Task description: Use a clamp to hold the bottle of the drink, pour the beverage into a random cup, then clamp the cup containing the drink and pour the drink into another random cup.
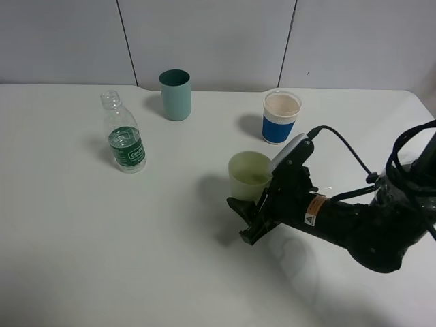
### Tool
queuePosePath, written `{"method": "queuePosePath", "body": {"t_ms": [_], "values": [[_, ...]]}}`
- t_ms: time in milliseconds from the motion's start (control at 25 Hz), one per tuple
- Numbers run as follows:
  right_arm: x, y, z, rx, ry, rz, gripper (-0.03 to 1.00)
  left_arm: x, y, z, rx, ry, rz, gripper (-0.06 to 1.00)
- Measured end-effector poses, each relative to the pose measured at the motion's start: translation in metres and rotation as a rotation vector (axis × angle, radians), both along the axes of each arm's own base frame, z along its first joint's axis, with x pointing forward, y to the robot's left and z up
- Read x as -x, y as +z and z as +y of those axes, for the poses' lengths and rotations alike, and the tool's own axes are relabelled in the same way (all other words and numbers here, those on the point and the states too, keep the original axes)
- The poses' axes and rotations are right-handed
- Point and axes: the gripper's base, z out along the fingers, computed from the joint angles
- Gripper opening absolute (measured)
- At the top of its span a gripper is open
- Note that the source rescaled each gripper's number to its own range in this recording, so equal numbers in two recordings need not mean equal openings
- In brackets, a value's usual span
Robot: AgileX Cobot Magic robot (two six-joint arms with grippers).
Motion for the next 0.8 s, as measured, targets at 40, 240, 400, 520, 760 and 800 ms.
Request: {"method": "queuePosePath", "body": {"t_ms": [40,240,400,520,760,800], "values": [[0.0,0.0,0.0,0.0,-0.005,-0.001,0.01,0.0,0.0,0.0,0.0,0.0,0.0,1.0],[-0.004,0.009,-0.003,-0.003,-0.049,-0.012,0.01,0.0,0.0,0.0,0.0,0.0,0.0,1.0],[-0.007,0.04,-0.006,-0.021,-0.105,-0.038,0.01,0.0,0.0,0.0,0.0,0.0,0.0,1.0],[-0.007,0.055,-0.009,-0.032,-0.133,-0.044,0.01,0.0,0.0,0.0,0.0,0.0,0.0,1.0],[-0.002,0.096,-0.019,-0.086,-0.212,-0.051,0.01,0.0,0.0,0.0,0.0,0.0,0.0,1.0],[-0.001,0.1,-0.021,-0.094,-0.221,-0.05,0.01,0.0,0.0,0.0,0.0,0.0,0.0,1.0]]}}
